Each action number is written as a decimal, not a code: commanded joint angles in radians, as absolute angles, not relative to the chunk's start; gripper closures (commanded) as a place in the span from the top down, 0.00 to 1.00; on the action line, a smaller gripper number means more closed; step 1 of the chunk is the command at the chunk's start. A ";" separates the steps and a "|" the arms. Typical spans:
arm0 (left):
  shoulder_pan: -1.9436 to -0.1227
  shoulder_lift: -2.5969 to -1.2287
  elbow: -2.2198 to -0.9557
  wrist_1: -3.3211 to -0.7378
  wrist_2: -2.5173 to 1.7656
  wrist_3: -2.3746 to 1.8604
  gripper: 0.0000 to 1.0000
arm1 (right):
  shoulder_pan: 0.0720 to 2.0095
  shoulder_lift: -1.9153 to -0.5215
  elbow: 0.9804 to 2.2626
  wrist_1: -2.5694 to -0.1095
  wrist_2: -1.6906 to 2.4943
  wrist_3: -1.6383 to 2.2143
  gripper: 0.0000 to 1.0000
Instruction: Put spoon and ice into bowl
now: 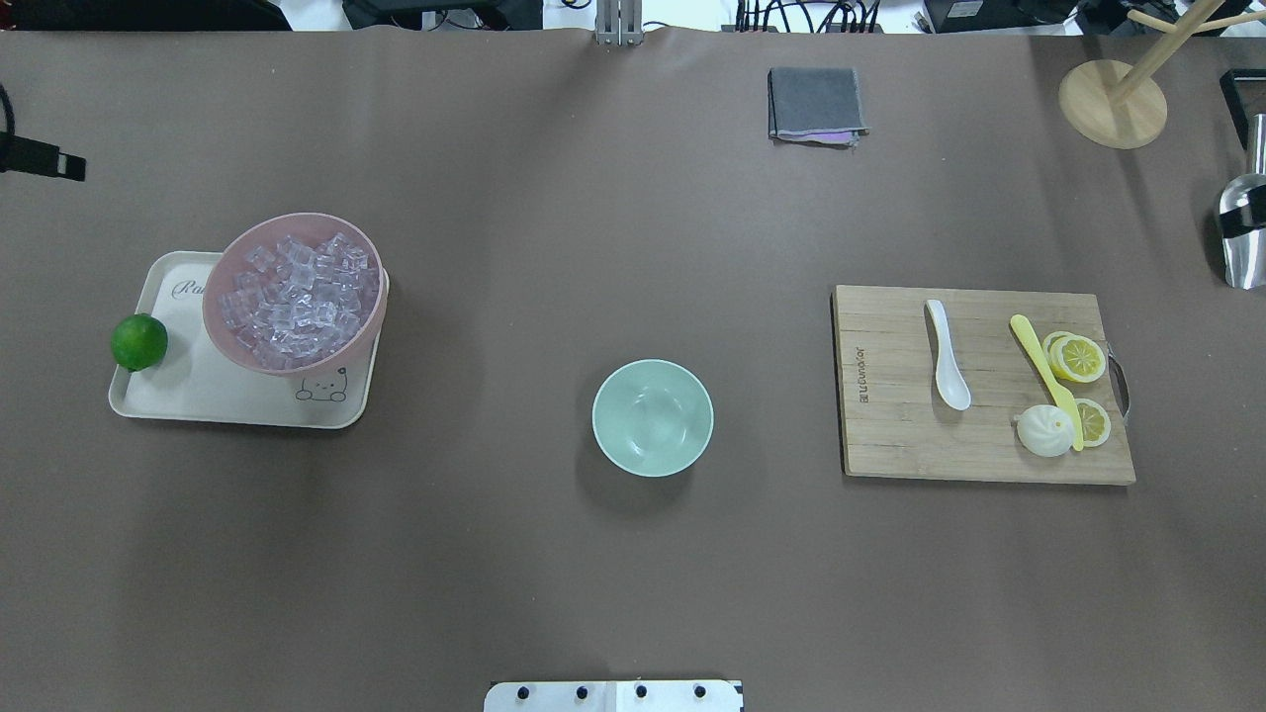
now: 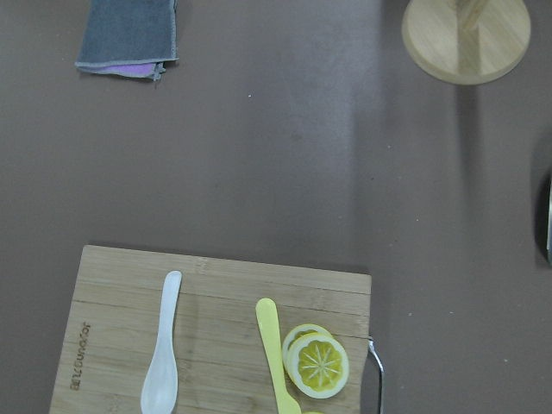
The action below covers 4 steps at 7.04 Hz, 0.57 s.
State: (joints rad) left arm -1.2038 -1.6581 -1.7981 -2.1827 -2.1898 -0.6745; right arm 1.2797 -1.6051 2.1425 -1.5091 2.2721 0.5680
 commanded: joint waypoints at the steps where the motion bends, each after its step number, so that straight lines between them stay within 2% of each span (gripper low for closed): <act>1: -1.084 -1.699 -1.809 -2.194 -2.177 -0.863 0.99 | 1.096 -1.569 2.178 -1.490 2.122 0.800 1.00; 4: -0.892 -1.742 -1.807 -2.188 -1.983 -0.902 0.99 | 0.962 -1.566 2.178 -1.416 1.999 0.920 1.00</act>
State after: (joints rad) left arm -0.9679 -1.7266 -1.8084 -2.1913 -2.0617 -0.8858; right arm 0.9993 -1.5686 2.1766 -1.4281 2.0324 0.8954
